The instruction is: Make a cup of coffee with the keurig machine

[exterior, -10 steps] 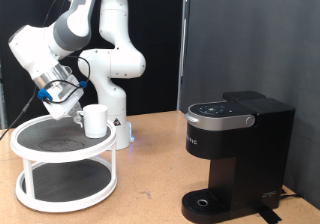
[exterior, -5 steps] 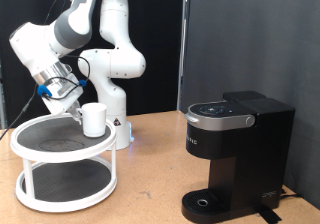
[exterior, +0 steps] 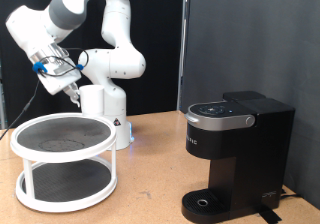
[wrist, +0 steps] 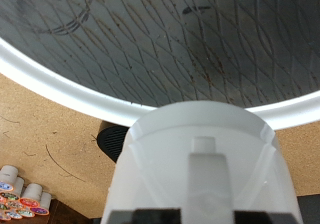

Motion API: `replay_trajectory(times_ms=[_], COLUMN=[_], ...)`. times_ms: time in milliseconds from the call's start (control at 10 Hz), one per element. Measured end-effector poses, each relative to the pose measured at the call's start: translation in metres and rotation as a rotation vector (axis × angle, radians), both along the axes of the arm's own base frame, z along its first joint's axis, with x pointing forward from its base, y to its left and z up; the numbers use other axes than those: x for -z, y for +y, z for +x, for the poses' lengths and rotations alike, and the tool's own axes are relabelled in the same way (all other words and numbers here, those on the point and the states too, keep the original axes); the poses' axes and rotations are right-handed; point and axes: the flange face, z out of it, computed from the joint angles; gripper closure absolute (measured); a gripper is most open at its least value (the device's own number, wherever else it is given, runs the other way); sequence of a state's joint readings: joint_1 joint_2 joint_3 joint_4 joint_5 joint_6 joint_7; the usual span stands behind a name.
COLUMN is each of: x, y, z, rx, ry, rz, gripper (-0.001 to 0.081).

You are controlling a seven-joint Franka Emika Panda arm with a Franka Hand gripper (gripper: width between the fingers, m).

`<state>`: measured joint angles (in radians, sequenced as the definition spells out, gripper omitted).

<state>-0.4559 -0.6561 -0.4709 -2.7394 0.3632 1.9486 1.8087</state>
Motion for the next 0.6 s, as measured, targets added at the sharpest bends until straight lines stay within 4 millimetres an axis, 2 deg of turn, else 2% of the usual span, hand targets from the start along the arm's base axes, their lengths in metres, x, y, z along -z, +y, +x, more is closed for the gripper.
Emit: replay_trajectory(times_ms=[300, 400, 600], x=[-0.004, -0.005, -0.009], y=[0.0, 0.002, 0.015], z=[-0.003, 0.002, 0.024], rx=[0.007, 0.043, 0.103], ry=[-0.008, -0.02, -0.034], rz=[0.01, 0.033, 0.063], gripper=[0.0802, 0.0802, 0.0802])
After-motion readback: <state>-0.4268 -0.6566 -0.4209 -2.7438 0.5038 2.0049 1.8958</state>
